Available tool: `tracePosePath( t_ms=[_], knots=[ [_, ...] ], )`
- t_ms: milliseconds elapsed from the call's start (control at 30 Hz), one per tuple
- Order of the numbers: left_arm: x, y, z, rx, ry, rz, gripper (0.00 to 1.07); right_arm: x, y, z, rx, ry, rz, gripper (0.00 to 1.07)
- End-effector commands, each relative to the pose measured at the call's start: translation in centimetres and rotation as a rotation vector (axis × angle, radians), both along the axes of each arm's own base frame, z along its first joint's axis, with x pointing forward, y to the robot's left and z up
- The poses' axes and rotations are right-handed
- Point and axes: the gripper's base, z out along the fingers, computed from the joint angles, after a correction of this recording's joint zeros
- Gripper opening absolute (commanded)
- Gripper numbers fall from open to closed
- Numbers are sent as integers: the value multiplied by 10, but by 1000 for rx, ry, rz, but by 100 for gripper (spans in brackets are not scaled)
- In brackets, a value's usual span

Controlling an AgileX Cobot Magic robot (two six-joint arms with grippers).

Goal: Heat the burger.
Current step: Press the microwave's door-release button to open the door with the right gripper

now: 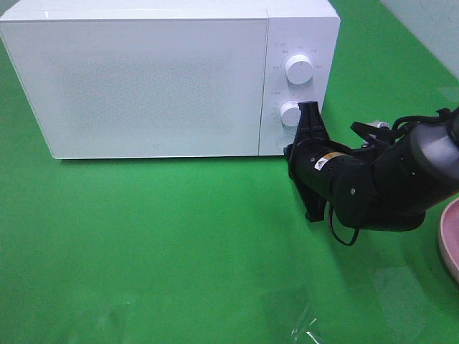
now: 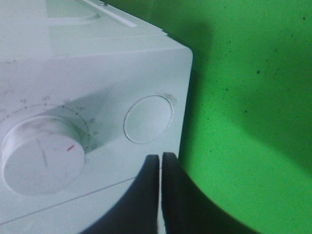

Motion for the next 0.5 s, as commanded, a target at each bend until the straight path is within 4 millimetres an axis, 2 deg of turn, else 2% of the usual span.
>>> tracePosePath(
  t_ms=[33, 433, 500],
  knots=[
    [-3, 0, 0, -2, -24, -9, 97, 8, 0, 1, 9, -9, -2, 0],
    [-3, 0, 0, -1, -24, -9, 97, 22, 4, -5, 55, -16, -33, 0],
    [-3, 0, 0, -1, -24, -9, 97, 28, -3, -3, 59, -24, -59, 0]
  ],
)
